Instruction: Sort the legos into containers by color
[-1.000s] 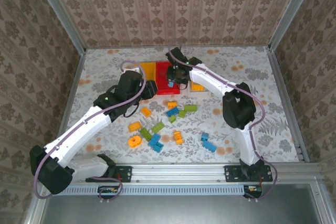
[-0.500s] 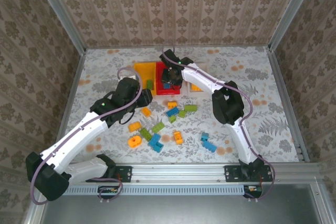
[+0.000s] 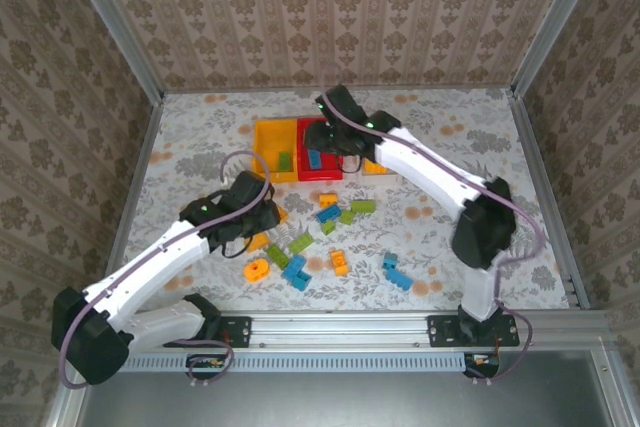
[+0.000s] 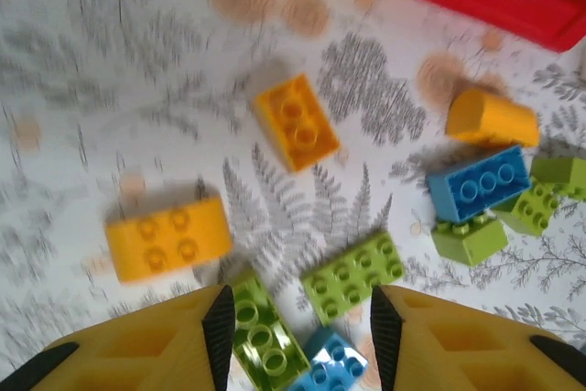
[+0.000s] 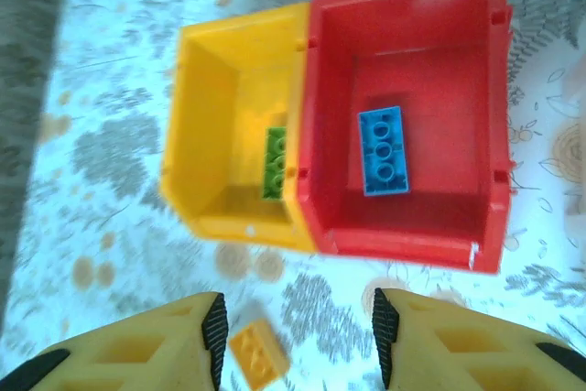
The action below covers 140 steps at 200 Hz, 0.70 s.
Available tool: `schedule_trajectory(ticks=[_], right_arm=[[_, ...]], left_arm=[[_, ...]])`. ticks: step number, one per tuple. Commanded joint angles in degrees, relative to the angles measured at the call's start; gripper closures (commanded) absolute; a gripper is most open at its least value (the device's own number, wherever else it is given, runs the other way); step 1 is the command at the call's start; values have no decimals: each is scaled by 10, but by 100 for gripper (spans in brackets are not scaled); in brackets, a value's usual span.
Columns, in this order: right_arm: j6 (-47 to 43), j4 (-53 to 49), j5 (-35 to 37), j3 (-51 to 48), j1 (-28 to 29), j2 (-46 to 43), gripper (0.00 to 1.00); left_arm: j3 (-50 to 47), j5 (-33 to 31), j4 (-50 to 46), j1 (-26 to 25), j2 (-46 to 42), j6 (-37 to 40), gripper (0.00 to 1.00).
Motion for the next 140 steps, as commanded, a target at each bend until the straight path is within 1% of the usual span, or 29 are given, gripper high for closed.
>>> schedule_trajectory(ticks=[1,16,27,49,56,93,107,140], right_arm=[[-79,123,-41,-139,26,-111,46],[-112,165,-88,-229,43,-169,41],[-115,167,-118,-275,52,-194,41],[-102,149,-128,-338,71,-230,40],[-94,145,-125,-354,77,-258,40],[-48,157,-102,-420,94,-320,39],[-38,162,-98,-434,96,-330,39],[-32,158,-91,-443,96,-333,39]], left_arm=[[-22,-16,-34,-51,-8,-147,53],[-32,-24,-21,-86,6,-216,52],[-36,-27,-14,-105,21,-265,50],[-44,-23,-11,-126,59,-336,47],[-48,-22,-9,-129,66,-351,45],[-83,-10,18,-135,73,-401,42],[-94,-2,45,-132,80,-406,42],[-92,1,60,-134,105,-412,44]])
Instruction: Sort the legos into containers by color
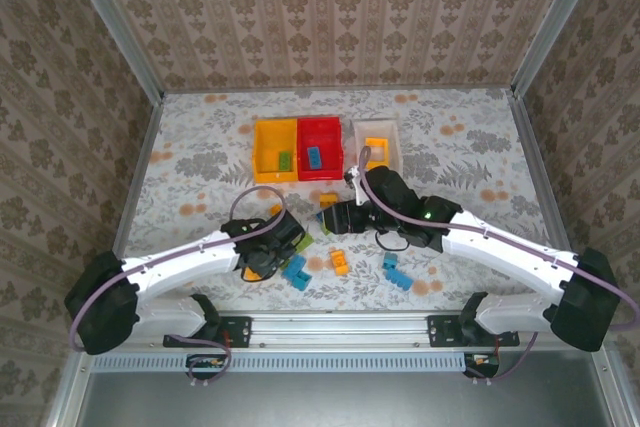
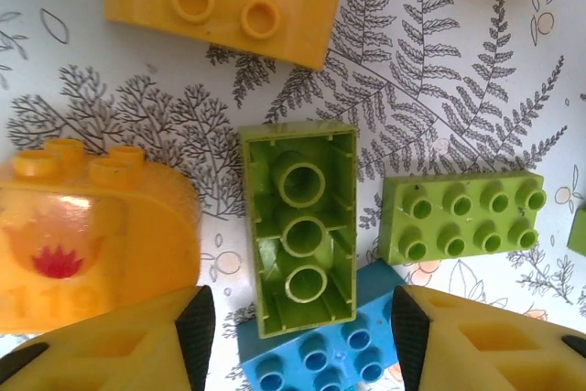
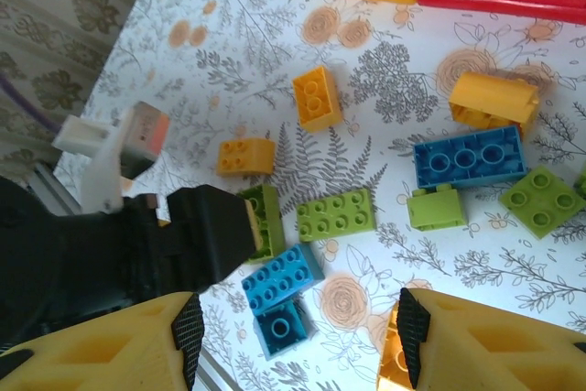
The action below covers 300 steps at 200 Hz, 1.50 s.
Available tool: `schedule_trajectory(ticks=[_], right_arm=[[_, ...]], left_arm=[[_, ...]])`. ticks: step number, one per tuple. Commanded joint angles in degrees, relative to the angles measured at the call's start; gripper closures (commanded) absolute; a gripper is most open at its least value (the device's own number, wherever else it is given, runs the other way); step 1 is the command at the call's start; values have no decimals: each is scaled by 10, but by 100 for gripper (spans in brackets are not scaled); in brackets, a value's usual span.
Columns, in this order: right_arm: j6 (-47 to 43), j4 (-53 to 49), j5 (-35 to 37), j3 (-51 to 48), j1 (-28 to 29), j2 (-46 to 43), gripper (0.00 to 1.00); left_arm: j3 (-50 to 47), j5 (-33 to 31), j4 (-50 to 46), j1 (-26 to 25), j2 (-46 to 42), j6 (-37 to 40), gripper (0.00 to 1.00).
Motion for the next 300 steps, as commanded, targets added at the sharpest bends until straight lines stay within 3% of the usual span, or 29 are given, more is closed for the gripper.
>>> schedule_trajectory(ticks=[1,136,211,251,276,300], right_arm=[[16,12,10,-12,3,-6,39],[36,18,16,-31,5,-12,40],[39,18,14,-34,6,-15,42],[33,40,31,-41,6,-41,42],[3,71,58,-29,23,-43,43],[-30,106,81,4,46,-6,41]], left_arm=[[-3,5,22,-4,16,-31,44],[-13,-5,58,16,85,-5,52],[-16,-29,83,34,77,66,72],[72,-71,10,64,22,174,76],[154,-32,-8,137,24,309,76],[253,36,-18,214,91,433,76]])
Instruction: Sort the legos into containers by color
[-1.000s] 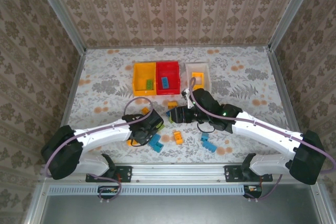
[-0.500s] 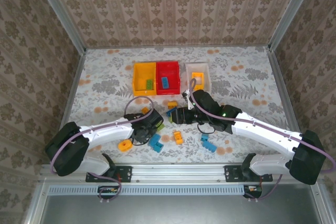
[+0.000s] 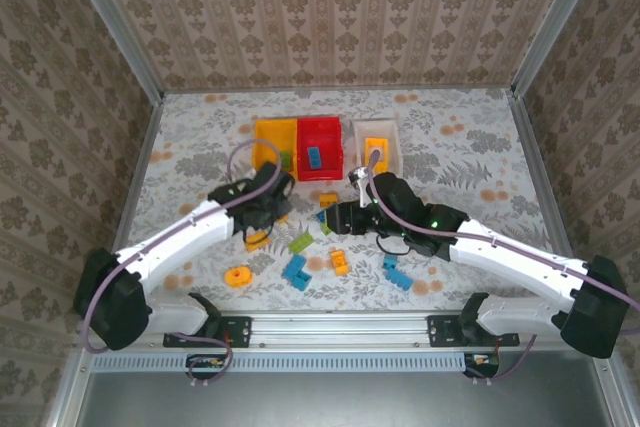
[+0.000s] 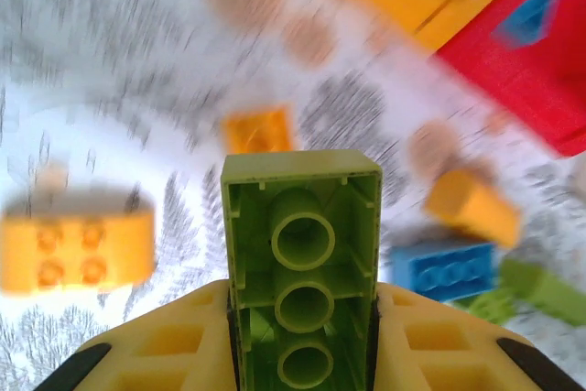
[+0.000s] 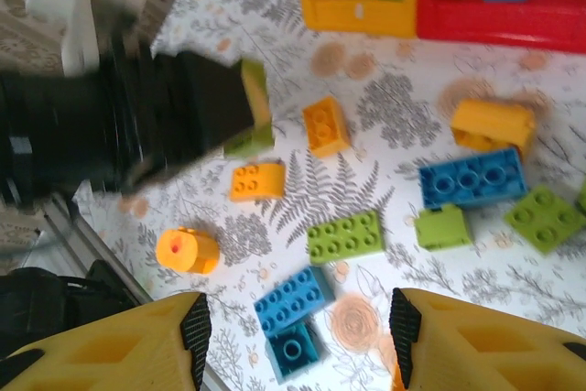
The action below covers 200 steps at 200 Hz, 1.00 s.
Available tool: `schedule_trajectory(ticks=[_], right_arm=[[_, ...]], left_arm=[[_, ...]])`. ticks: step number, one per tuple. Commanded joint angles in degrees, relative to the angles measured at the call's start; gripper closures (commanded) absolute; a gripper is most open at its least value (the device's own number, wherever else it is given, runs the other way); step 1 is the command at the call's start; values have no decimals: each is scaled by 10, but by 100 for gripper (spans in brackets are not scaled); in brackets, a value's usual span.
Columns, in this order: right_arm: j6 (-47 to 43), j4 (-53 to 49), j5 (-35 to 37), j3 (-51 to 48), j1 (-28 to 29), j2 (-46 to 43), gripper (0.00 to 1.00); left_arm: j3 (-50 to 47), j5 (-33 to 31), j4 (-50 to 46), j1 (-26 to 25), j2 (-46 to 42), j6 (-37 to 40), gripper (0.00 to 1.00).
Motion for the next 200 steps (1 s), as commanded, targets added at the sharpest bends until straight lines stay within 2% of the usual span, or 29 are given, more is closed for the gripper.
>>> schedule_trajectory(ticks=[1,27,42,66,95,134,169,200], right_arm=[[-45,52,39,39,20,28,41],[-50,34,53,98,25,81,41],[-40,44,60,101,26,86,40],[-31,47,62,99,26,86,40],[-25,40,64,92,27,86,40],[-24,32,56,85,26,94,39],[-25,17,39,84,26,109,36],[-28,14,31,83,27,118,35]], left_arm=[[84,59,-31,58,52,173,76],[202,106,-48,114,161,281,76],[270,108,-69,133,226,324,75],[354,94,-100,164,319,369,75],[407,85,-113,170,398,398,72],[410,85,-93,170,429,402,62],[414,71,-107,153,404,398,50],[413,36,-140,146,372,379,49]])
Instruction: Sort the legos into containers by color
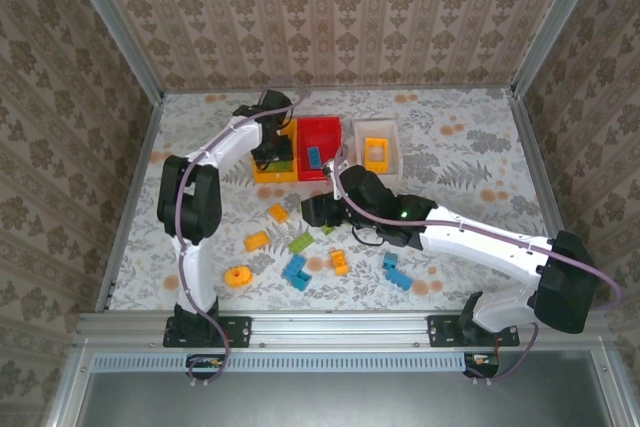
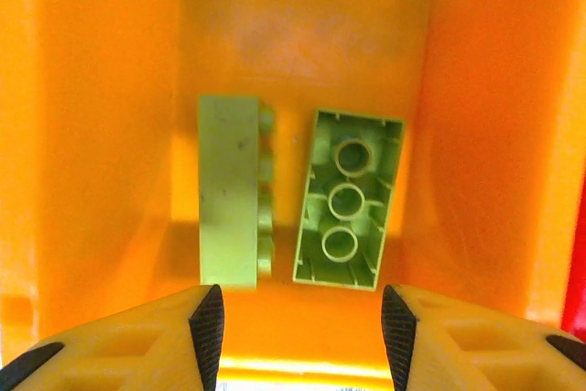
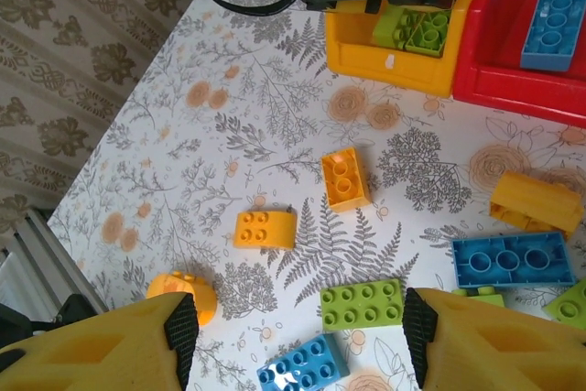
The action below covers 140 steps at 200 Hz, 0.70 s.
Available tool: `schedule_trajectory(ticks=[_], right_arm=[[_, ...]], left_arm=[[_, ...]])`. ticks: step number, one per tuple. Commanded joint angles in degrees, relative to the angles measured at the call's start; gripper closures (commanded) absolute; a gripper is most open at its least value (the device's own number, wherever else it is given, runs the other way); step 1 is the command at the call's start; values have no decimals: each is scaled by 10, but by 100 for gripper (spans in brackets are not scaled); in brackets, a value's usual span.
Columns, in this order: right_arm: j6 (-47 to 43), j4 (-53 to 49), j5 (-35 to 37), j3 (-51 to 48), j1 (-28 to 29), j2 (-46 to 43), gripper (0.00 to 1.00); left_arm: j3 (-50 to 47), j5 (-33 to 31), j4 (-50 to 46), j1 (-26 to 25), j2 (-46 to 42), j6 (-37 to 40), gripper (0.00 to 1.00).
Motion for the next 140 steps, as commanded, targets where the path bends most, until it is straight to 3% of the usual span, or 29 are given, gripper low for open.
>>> schedule_trajectory(ticks=[1,35,56,99,140], right_arm=[[-3,-13,-16,0,2,9,35],[-72,-2,-67,11,26,46,36],[-168,-25,-130,43,57,117,29],[-340,-151,-108,173,157,272,19],[-400,-226,-93,304,168,411,13]], left_arm=[[12,-34,-45,-7,-52,-9,49],[-57,-91,-39,-34,-180,-45,50],[-150,-96,-52,-42,-319,-126,50],[-316,-106,-116,-53,-617,-274,48],[-352,-114,-232,-56,-807,-328,47]])
